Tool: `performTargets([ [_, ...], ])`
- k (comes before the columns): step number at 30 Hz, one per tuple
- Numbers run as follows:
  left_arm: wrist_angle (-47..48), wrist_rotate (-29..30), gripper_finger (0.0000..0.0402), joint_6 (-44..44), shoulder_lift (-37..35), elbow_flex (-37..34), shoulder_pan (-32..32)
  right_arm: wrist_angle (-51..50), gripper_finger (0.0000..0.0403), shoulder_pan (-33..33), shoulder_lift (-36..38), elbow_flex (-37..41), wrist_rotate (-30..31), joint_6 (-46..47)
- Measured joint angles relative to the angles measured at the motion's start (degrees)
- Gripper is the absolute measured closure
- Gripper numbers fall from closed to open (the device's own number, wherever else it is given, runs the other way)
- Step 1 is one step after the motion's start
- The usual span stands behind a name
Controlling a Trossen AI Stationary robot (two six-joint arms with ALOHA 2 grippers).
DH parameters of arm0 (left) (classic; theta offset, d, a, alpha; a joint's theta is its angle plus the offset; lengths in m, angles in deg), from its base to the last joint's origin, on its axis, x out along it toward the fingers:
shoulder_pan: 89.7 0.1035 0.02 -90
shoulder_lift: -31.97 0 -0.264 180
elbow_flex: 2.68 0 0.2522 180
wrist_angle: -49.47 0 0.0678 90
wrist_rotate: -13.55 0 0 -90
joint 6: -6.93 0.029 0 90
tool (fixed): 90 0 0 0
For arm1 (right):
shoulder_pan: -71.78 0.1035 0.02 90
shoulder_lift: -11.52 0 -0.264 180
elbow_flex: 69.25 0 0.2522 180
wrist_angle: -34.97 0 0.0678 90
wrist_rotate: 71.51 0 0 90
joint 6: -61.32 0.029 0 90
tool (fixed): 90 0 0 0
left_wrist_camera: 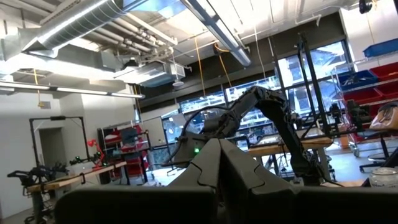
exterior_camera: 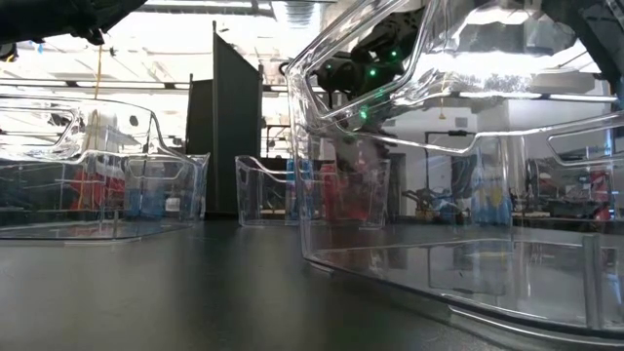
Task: Sort soda cans
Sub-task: Put the red soda can into the top transparent bin
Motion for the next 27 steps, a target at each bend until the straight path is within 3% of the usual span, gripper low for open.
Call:
performTargets([
  [13, 0.0, 0.0, 0.0401, 0.0, 0.0, 0.0, 0.0, 0.2, 0.0037, -0.1, 0.4, 1.2, 0.2, 0.9],
  [27, 0.0, 0.0, 0.0401, 0.0, 0.0, 0.0, 0.0, 0.5, 0.0034, -0.2, 5.0, 1.3, 1.8, 1.0],
])
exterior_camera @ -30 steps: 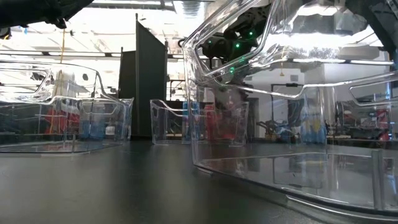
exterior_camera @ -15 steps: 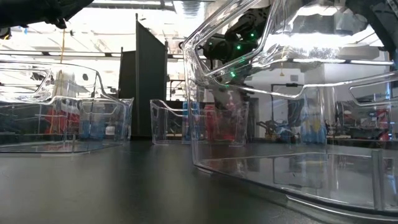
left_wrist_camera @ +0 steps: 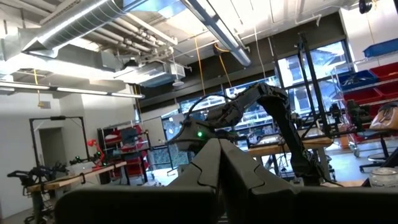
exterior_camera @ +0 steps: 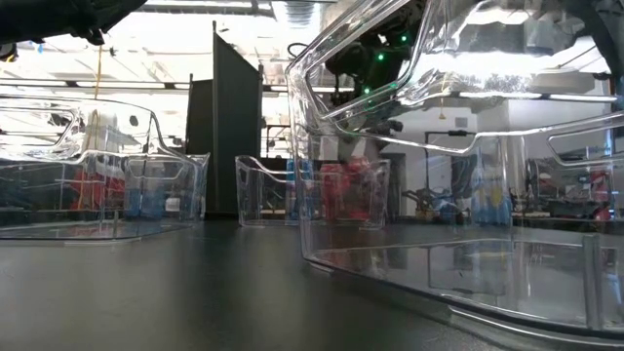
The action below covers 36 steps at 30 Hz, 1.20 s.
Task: Sort soda cans
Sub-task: Put the red soda can into the top transparent bin, then put the blue-white soda can into the bottom transparent bin
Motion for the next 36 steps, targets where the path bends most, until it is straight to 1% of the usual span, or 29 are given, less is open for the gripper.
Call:
performTargets([
  [16, 0.0, 0.0, 0.0401, 0.0, 0.0, 0.0, 0.0, -0.8, 0.0033, 0.0, 4.8, 0.0, 0.1, -0.5],
  [20, 0.0, 0.0, 0.0401, 0.0, 0.0, 0.0, 0.0, -2.5, 0.0033, -0.7, 6.9, 0.0, 2.5, -0.6],
  [25, 0.4, 0.0, 0.0401, 0.0, 0.0, 0.0, 0.0, -3.7, 0.0033, -2.8, 10.0, 0.0, 3.0, -0.1],
  [27, 0.4, 0.0, 0.0401, 0.0, 0.0, 0.0, 0.0, -5.8, 0.0033, -4.1, 11.0, 0.0, 3.6, 1.1],
  [32, 0.7, 0.0, 0.0401, 0.0, 0.0, 0.0, 0.0, -15.1, 0.0033, -9.0, 11.7, 0.0, 8.0, 8.0],
  [36, 1.0, 0.0, 0.0401, 0.0, 0.0, 0.0, 0.0, -20.0, 0.0033, -12.5, 11.8, 0.0, 10.6, 12.7],
])
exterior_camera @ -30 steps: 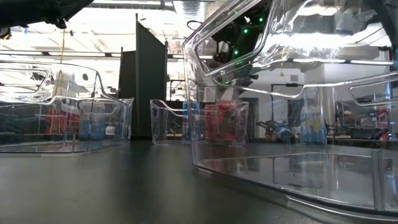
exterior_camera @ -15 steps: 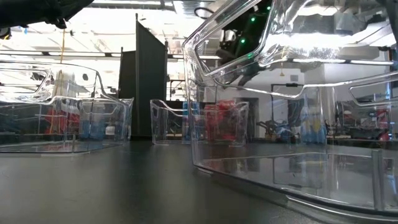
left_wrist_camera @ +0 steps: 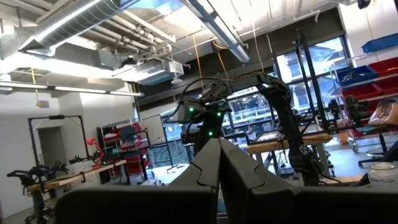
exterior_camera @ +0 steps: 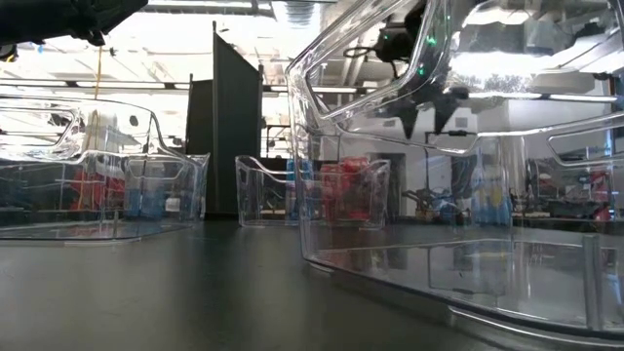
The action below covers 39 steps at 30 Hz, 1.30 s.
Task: Sort soda cans
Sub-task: Put the blue-white soda can into the bottom transparent bin
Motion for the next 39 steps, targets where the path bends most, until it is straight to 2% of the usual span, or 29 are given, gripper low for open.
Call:
performTargets([
  [7, 0.1, 0.0, 0.0401, -1.0, 0.0, 0.0, 0.0, -8.8, 0.0033, -5.4, 0.0, 0.1, 3.1, 7.6],
  [11, 0.7, 0.0, 0.0401, -1.9, 0.0, 0.0, 0.0, -10.0, 0.0033, -8.2, 0.6, 1.9, 3.5, 9.4],
  [15, 1.7, 0.0, 0.0401, -2.8, 0.0, 0.0, 0.0, -6.5, 0.0033, -9.3, 4.4, 6.6, 4.2, 7.7],
  [20, 3.0, 0.0, 0.0401, -3.8, 0.0, 0.0, 0.0, -0.4, 0.0033, -10.8, 13.7, 14.6, 3.9, 3.5],
  [26, 2.9, 0.0, 0.0401, -3.9, 0.0, 0.0, 0.0, 6.7, 0.0033, -16.5, 21.5, 21.1, -3.0, -0.2],
  [32, 0.4, 0.0, 0.0401, -3.8, 0.0, 0.0, 0.0, 6.9, 0.0032, -17.1, 18.6, 20.9, -5.0, 1.0],
  [39, -0.1, 0.0, 0.0401, -3.9, 0.0, 0.0, 0.0, 5.8, 0.0015, -18.7, 13.3, 20.1, -4.1, 6.2],
])
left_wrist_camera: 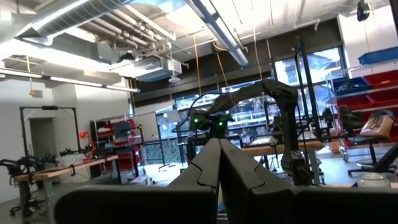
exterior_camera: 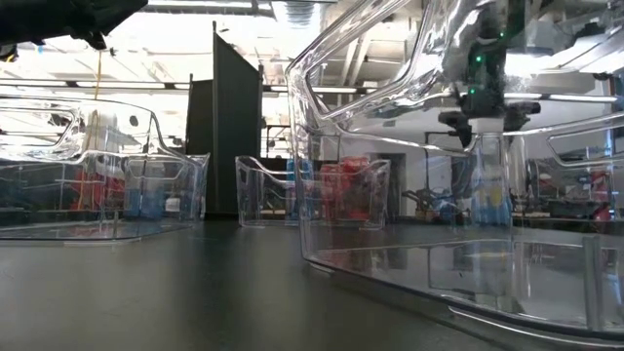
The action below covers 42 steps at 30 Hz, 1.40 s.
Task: Sort soda cans
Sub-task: Put the blue-white soda can into the bottom transparent bin
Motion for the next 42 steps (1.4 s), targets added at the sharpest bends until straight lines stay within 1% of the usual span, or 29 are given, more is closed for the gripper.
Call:
performTargets([
  [4, 0.1, 0.0, 0.0401, 0.0, 0.0, 0.0, 0.0, 0.0, 0.0004, 0.0, -2.0, -0.2, 0.6, 3.4],
  [9, 0.2, 0.0, 0.0401, 0.0, 0.0, 0.0, 0.0, -0.2, 0.0003, -0.4, -5.1, -0.2, 1.3, 6.0],
  [16, 0.6, 0.0, 0.0401, 0.0, 0.0, 0.0, 0.0, 1.2, 0.0003, -0.7, -6.3, -0.2, 2.5, 9.1],
  [30, 0.7, 0.0, 0.0401, -0.2, 0.0, 0.0, 0.0, 0.7, 0.0003, -1.4, -11.3, -0.2, 2.4, 10.3],
  [42, 1.4, 0.0, 0.0401, -0.2, 0.0, 0.0, 0.0, 1.3, 0.0005, -1.4, -12.2, -0.2, 2.4, 10.2],
])
